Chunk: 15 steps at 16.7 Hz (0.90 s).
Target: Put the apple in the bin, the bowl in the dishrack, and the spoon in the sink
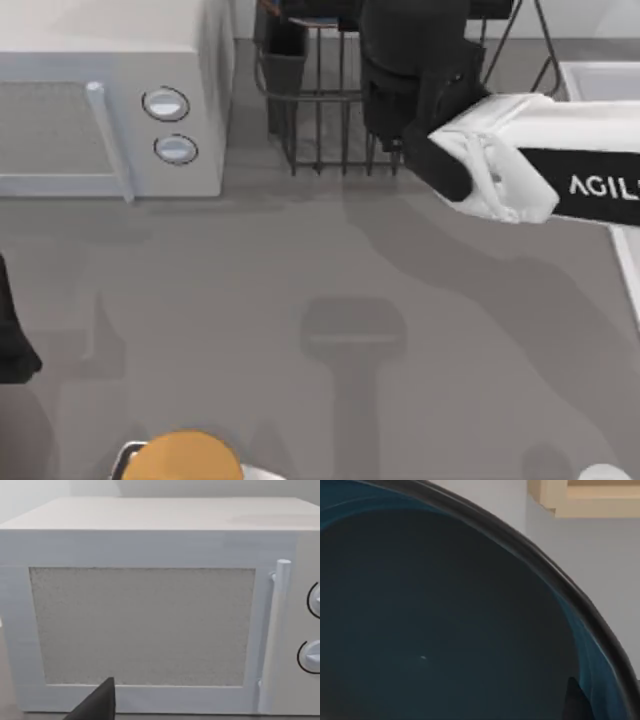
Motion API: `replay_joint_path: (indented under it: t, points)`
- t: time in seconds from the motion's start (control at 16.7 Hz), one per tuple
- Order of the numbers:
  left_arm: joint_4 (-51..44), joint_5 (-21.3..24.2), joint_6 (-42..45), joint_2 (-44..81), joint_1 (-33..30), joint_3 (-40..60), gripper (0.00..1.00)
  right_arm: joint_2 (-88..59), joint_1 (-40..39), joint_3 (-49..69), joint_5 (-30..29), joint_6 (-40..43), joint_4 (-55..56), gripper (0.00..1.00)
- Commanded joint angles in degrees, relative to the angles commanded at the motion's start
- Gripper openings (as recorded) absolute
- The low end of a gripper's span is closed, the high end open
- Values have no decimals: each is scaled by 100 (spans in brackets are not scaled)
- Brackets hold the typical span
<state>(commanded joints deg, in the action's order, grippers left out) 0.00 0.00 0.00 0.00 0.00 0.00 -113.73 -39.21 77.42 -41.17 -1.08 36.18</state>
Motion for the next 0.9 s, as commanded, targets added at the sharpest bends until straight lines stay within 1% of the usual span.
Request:
replay_joint_path:
  t: [0.18,0.42,0.9]
  points:
    - [0,0,0,0,0,0,100,-331,290,-101,296,5,385,0]
    - [0,0,0,0,0,0,100,-341,300,-104,306,6,397,0]
    - [0,0,0,0,0,0,100,-341,300,-104,306,6,397,60]
